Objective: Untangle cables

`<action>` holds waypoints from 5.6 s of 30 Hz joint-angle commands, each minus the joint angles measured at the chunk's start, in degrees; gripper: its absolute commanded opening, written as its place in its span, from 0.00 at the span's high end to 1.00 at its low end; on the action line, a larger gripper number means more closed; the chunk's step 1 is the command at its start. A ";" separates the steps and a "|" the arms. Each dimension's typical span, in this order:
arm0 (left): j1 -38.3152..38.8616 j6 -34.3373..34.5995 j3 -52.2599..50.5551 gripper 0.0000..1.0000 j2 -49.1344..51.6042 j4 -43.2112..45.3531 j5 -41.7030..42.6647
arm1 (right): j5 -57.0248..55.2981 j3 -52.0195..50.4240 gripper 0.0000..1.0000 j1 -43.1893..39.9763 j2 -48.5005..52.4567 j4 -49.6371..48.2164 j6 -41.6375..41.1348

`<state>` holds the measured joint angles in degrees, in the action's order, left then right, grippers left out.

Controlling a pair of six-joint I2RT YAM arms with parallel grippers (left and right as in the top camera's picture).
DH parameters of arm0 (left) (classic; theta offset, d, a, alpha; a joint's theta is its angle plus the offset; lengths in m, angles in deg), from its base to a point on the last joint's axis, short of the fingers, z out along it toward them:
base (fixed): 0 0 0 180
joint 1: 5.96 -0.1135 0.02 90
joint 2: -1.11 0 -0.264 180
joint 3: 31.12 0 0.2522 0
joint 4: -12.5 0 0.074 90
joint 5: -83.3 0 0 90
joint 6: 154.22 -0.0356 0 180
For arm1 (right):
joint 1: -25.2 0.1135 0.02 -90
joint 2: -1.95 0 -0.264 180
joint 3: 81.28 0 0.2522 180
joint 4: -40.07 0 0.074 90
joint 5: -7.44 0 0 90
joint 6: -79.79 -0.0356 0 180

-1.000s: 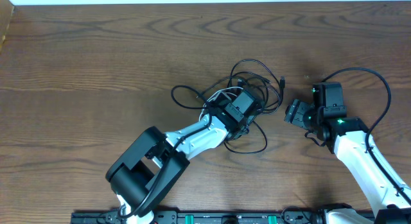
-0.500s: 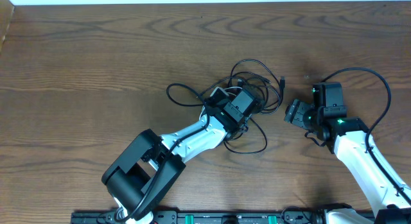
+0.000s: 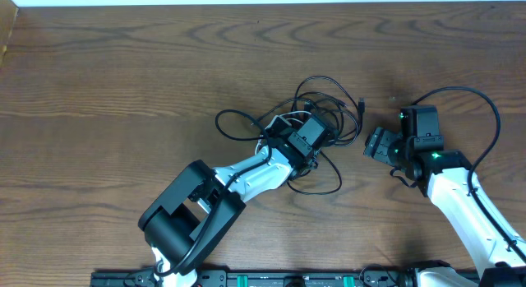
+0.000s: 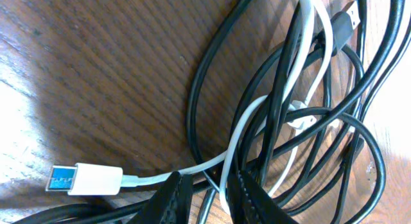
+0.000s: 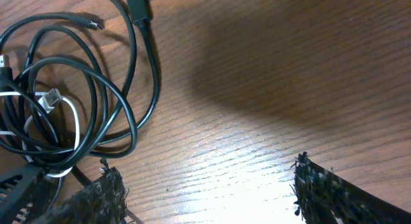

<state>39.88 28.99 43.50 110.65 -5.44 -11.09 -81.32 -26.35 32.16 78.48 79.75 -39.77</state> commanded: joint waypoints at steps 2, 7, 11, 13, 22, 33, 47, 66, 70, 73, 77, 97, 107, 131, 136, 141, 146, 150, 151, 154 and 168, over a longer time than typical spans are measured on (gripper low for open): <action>-0.11 0.76 -0.74 0.72 1.70 0.26 0.72 | -0.87 0.09 0.18 -0.17 -0.20 0.04 -0.61; -0.11 0.76 -0.74 0.72 1.73 0.24 0.68 | -0.87 0.09 0.18 -0.17 -0.20 0.04 -0.61; -0.11 0.76 -0.74 0.86 1.81 0.26 0.66 | -0.87 0.09 0.18 -0.17 -0.20 0.04 -0.61; -0.11 0.76 -0.74 0.86 1.84 0.26 0.63 | -0.87 0.09 0.18 -0.17 -0.20 0.04 -0.61; -0.11 0.74 -0.74 0.90 3.13 1.33 -0.98 | -0.87 0.09 0.18 -0.17 -0.20 0.04 -0.61; -0.72 -14.34 -0.74 0.93 -5.49 -1.29 0.33 | -0.74 0.09 0.17 -0.13 -0.20 0.04 -0.66; -0.72 -19.54 -0.74 0.93 -18.36 -10.16 -1.68 | 17.70 0.07 0.19 3.15 0.72 -3.43 -7.69; -0.94 -0.02 -0.74 0.56 -10.38 -11.61 1.92 | 4.44 0.07 0.18 7.98 10.27 -7.52 -7.69; -0.92 4.09 -0.74 0.57 -6.64 -9.92 6.03 | 1.60 0.07 0.18 7.98 10.29 -7.26 -7.72; -0.92 4.46 -0.74 0.58 -5.51 -8.74 6.49 | 1.64 0.07 0.17 8.00 10.29 -7.26 -7.72; -0.92 5.07 -0.74 0.58 -3.96 -7.61 6.34 | 1.68 0.07 0.17 8.00 10.29 -7.26 -7.72; -0.94 -1.33 -0.74 0.93 -0.24 -5.11 4.15 | 1.68 0.07 0.15 8.00 10.29 -7.26 -7.72; -0.92 -17.18 -0.74 0.93 -12.04 -6.14 3.32 | 7.32 0.07 0.14 8.11 10.36 -9.09 -12.63; -1.07 -27.93 -0.74 0.93 -25.73 -9.64 5.70 | 14.75 0.07 0.99 10.67 25.99 -18.67 -22.45; -3.96 -29.16 -0.74 0.93 -32.52 -18.40 -4.90 | 10.51 0.09 0.99 4.42 20.96 -12.59 -16.24; -11.06 -29.16 -0.74 0.92 -40.04 -27.36 -13.73 | 1.27 0.09 0.99 -7.08 12.59 -2.95 -13.40; -19.21 -29.11 -0.74 0.92 -43.89 -31.61 -14.34 | 2.75 0.09 0.99 -15.85 6.16 -0.35 -12.04; -20.06 -29.14 -0.74 0.85 -43.12 -31.80 -5.53 | 6.86 0.09 0.99 -15.74 4.83 -0.39 -9.16; -20.04 -29.14 -0.74 0.73 -42.73 -31.78 -3.19 | 6.86 0.09 0.99 -15.54 4.83 -0.37 -9.11; -20.04 -29.33 -0.74 0.38 -40.70 -31.21 5.05 | 6.84 0.09 0.98 -15.19 4.83 -0.39 -9.09; -16.09 -32.59 -0.74 0.12 -21.49 -10.27 28.87 | 6.64 0.09 0.41 -15.17 4.83 1.60 -5.03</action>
<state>20.80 -17.89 42.63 85.07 -18.29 10.75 -74.46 -25.96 16.53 83.96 81.28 -45.89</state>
